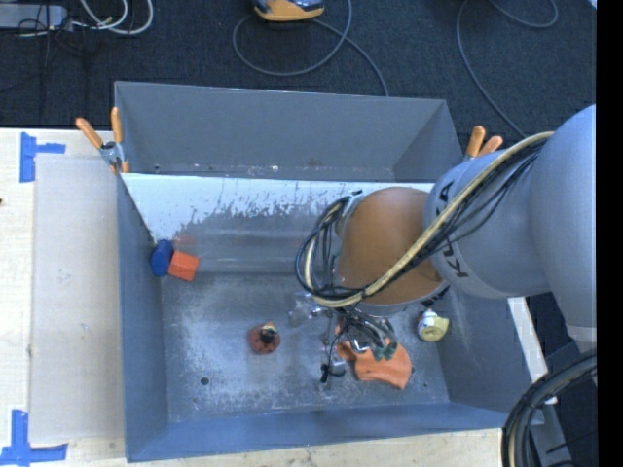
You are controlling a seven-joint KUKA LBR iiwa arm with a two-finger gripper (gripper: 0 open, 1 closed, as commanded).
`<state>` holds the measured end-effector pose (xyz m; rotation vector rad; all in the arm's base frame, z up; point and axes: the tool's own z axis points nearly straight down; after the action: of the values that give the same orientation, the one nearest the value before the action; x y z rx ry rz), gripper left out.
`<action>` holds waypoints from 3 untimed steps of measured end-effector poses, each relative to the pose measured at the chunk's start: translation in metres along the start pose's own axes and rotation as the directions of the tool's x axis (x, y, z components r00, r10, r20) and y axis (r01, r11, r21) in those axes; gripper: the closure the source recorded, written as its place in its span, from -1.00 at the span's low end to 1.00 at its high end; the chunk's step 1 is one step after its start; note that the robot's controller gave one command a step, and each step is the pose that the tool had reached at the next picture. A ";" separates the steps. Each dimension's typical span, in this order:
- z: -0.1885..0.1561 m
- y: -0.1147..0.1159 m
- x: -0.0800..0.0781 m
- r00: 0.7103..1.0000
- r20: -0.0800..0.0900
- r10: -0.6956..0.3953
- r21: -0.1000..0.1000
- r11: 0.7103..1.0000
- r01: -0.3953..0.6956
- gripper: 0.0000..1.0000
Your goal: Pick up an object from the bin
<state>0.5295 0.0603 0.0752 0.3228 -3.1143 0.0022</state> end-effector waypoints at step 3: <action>0.002 -0.064 0.001 1.000 0.006 -0.011 -0.002 1.000 0.011 -1.00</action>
Offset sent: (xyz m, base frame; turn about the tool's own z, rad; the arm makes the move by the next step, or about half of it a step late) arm 0.0217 -0.0665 0.0030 -0.0354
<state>0.5420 -0.0021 0.0728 0.3406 -3.1181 -0.0017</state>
